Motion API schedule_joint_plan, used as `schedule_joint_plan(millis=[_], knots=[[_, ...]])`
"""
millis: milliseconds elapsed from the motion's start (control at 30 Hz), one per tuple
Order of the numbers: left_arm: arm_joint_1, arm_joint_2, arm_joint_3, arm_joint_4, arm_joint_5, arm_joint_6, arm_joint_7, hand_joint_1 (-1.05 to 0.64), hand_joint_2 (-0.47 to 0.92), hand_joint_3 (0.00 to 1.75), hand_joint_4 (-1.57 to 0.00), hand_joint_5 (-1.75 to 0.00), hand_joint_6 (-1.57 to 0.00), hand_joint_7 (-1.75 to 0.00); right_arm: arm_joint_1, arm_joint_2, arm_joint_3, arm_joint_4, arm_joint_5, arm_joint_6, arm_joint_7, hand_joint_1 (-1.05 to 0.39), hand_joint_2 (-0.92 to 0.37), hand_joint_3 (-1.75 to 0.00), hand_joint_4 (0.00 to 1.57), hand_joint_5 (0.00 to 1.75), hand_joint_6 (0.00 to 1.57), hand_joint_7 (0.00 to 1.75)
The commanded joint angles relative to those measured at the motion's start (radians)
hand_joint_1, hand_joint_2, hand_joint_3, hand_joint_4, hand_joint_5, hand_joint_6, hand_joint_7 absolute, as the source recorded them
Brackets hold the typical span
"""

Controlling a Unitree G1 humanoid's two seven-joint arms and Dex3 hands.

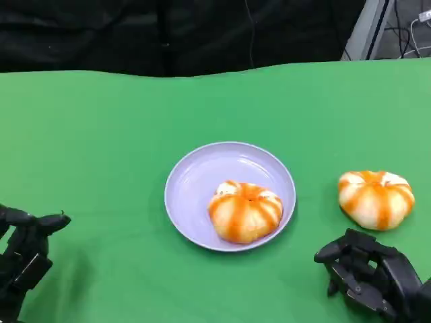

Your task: Grasp the bread from the table and place it into the plate.

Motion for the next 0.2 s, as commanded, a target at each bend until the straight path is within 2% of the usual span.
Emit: schedule_joint_plan(millis=[33,200], knots=[[-0.002,0.007,0.005,0.009,-0.004,-0.017,-0.011,0.04,0.79,0.8,-0.89,-1.68,-0.82,-1.39,0.007,-0.02,-0.009,-0.01,0.01,0.009,-0.001,-0.28,-0.92,-0.46,0.65,1.75,0.73,1.12],[-0.002,0.008,0.005,0.011,-0.005,-0.019,-0.011,0.04,0.8,0.79,-0.89,-1.67,-0.82,-1.38,0.008,-0.021,-0.009,-0.012,0.008,0.01,-0.003,-0.28,-0.92,-0.45,0.65,1.75,0.73,1.12]])
